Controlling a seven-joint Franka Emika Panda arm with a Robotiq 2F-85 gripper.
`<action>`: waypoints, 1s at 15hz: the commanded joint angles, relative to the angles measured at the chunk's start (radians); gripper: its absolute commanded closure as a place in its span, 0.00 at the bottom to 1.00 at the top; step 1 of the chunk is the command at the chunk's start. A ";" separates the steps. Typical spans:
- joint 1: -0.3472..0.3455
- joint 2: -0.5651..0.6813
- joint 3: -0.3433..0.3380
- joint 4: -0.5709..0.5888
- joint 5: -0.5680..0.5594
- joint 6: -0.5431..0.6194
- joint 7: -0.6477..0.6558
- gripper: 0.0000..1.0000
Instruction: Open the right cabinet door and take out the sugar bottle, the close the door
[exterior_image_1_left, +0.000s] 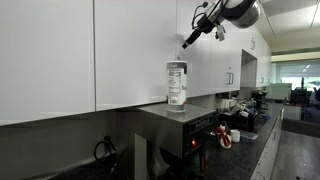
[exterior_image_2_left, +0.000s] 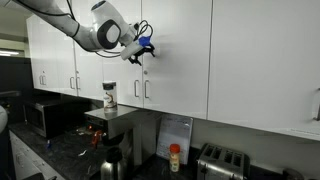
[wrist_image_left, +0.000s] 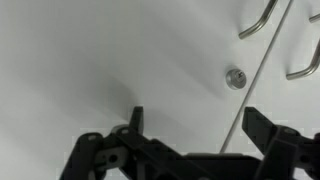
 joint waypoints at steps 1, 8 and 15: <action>-0.217 0.065 0.164 0.014 -0.041 -0.014 0.096 0.00; -0.578 -0.114 0.470 -0.106 -0.347 -0.249 0.508 0.00; -0.604 -0.314 0.593 -0.218 -0.167 -0.491 0.515 0.00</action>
